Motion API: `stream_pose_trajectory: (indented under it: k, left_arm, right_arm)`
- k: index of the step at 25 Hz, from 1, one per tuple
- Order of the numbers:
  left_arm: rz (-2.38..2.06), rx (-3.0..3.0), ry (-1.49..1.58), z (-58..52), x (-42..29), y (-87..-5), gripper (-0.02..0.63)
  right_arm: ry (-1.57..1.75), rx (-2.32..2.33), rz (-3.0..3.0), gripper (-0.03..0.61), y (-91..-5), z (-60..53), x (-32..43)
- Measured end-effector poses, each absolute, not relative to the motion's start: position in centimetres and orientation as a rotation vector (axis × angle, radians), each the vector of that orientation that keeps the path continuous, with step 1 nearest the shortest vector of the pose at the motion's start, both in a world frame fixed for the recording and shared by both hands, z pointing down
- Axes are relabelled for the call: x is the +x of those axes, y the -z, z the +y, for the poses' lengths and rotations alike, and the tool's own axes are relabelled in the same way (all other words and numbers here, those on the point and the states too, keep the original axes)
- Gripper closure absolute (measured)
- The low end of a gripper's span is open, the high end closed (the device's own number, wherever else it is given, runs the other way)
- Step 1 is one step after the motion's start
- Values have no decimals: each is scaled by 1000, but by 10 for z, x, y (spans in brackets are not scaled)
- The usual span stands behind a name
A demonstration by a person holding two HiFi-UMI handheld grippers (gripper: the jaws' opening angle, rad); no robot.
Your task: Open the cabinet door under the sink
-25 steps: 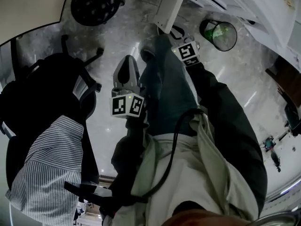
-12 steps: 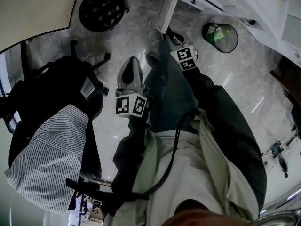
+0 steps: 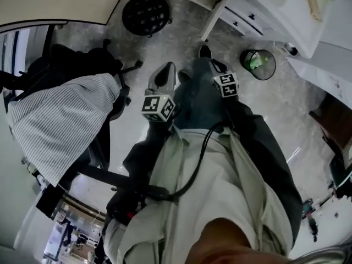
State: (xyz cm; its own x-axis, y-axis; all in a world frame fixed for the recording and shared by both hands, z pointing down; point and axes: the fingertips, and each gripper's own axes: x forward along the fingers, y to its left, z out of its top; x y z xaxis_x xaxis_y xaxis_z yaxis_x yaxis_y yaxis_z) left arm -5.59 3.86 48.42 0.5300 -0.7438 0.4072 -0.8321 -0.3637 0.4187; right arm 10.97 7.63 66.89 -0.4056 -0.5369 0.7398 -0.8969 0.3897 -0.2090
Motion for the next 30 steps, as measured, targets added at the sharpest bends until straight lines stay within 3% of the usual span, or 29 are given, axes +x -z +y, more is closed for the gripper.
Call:
stream_pose_trajectory:
  k: [15, 22, 30]
  left_arm:
    - [-1314, 2234, -136, 75, -78, -419, 607]
    - [-1353, 2251, -120, 92, -65, -400, 607]
    - [-1394, 2208, -104, 148, -23, -391, 607]
  right_arm:
    - [-848, 1305, -2225, 541, -547, 83, 118]
    - [-878, 1242, -2302, 541, -530, 112, 116]
    - [-967, 1270, -2395, 541, -488, 166, 163]
